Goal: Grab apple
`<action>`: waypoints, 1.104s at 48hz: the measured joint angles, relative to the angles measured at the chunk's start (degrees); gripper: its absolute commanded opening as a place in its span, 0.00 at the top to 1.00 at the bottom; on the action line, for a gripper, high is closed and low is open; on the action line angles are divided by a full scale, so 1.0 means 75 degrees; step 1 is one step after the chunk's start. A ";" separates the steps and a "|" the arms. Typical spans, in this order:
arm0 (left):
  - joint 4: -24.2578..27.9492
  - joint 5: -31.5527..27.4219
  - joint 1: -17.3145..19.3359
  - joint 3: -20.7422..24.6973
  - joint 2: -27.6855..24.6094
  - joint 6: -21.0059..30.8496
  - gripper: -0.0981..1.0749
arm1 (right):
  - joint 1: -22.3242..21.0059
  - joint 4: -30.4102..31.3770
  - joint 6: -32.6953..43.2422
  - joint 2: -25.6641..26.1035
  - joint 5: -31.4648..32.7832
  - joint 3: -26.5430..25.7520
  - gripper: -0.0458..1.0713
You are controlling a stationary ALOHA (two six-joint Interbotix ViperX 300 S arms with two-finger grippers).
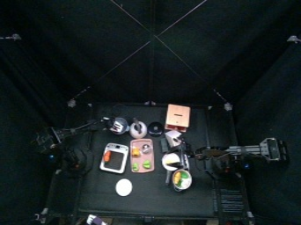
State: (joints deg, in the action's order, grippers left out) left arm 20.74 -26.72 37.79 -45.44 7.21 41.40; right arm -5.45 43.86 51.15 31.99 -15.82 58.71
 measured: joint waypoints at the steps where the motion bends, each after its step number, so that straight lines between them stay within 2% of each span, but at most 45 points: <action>1: -0.0105 -0.0059 -0.0012 0.0023 0.0000 -0.0047 0.04 | 0.0000 0.0000 0.0000 0.0000 0.0000 0.0012 0.08; 5: -0.0480 -0.0316 -0.0012 0.0141 0.0012 -0.0293 0.04 | -0.0023 0.0000 0.0000 0.0000 0.0000 0.0012 0.08; 11: -0.0598 -0.0609 -0.0023 0.0281 0.0000 -0.0762 0.04 | -0.0035 0.0012 0.0000 -0.0023 0.0000 0.0000 0.08; 19: -0.0773 -0.0855 -0.0023 0.0457 0.0000 -0.1594 0.04 | -0.0047 0.0012 0.0000 -0.0023 0.0000 0.0012 0.08; 29: -0.1453 -0.1078 -0.0023 0.0527 -0.0070 -0.2602 0.04 | -0.0059 0.0012 0.0000 -0.0023 0.0000 0.0000 0.08; 38: -0.1934 -0.1301 0.0199 0.0551 -0.0105 -0.3504 0.04 | -0.0047 0.0000 0.0012 -0.0035 0.0000 0.0000 0.08; 53: -0.2156 -0.1324 0.0598 0.0574 -0.0281 -0.4020 0.04 | -0.0070 0.0000 0.0000 -0.0035 0.0000 0.0000 0.08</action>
State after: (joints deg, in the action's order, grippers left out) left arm 4.57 -36.65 42.28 -41.13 5.10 11.25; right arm -5.98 43.86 51.15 31.73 -15.82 58.71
